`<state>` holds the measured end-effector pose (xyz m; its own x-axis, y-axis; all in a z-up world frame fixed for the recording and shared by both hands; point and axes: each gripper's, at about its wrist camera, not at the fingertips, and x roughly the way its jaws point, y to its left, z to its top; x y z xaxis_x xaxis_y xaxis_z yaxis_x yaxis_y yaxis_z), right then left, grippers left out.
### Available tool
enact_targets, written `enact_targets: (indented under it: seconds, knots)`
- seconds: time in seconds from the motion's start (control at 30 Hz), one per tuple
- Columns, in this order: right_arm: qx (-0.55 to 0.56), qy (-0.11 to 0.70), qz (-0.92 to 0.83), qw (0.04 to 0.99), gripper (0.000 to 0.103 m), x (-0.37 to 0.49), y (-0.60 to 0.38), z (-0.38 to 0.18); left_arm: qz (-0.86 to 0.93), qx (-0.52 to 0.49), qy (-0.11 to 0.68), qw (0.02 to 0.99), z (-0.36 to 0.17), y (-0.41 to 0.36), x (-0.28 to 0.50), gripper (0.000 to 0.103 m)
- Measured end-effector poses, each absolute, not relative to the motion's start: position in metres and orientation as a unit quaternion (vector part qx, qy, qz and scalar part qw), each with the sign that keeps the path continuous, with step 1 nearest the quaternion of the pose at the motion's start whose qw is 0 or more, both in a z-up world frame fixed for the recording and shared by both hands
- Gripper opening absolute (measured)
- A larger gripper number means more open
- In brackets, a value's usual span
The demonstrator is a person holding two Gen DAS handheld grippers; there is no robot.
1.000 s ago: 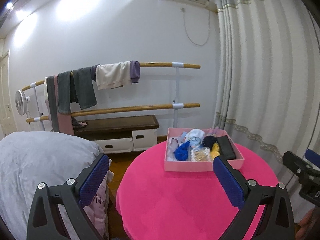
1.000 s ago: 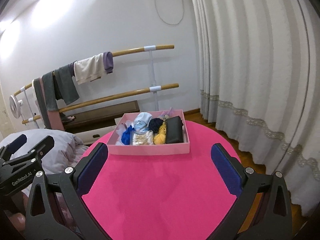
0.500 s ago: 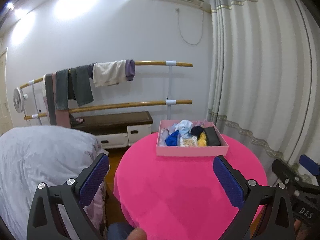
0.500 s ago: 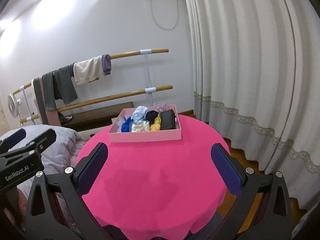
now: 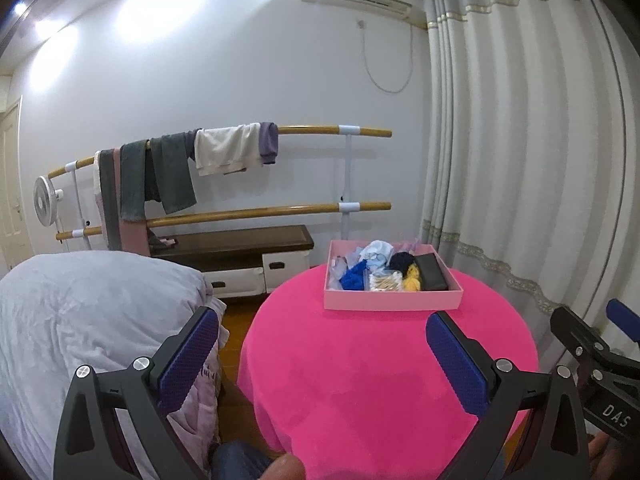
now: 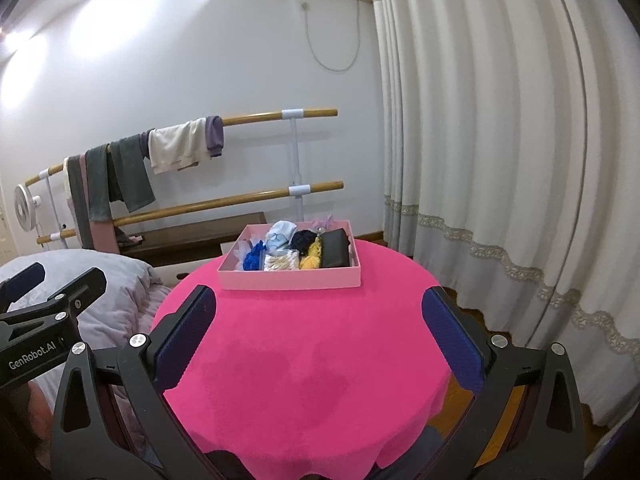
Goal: Organize soft objects
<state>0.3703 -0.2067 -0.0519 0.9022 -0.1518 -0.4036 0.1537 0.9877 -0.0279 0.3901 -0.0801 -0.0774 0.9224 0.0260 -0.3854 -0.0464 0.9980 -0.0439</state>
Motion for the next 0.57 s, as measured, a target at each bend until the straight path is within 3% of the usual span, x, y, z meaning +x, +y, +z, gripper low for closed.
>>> enact_targets:
  seconds: [0.57]
  knots:
    - [0.005, 0.202, -0.071, 0.977, 0.103, 0.3651, -0.2047, -0.0513, -0.005, -0.043, 0.192, 0.98, -0.0721, -0.0785, 0.3856, 0.103]
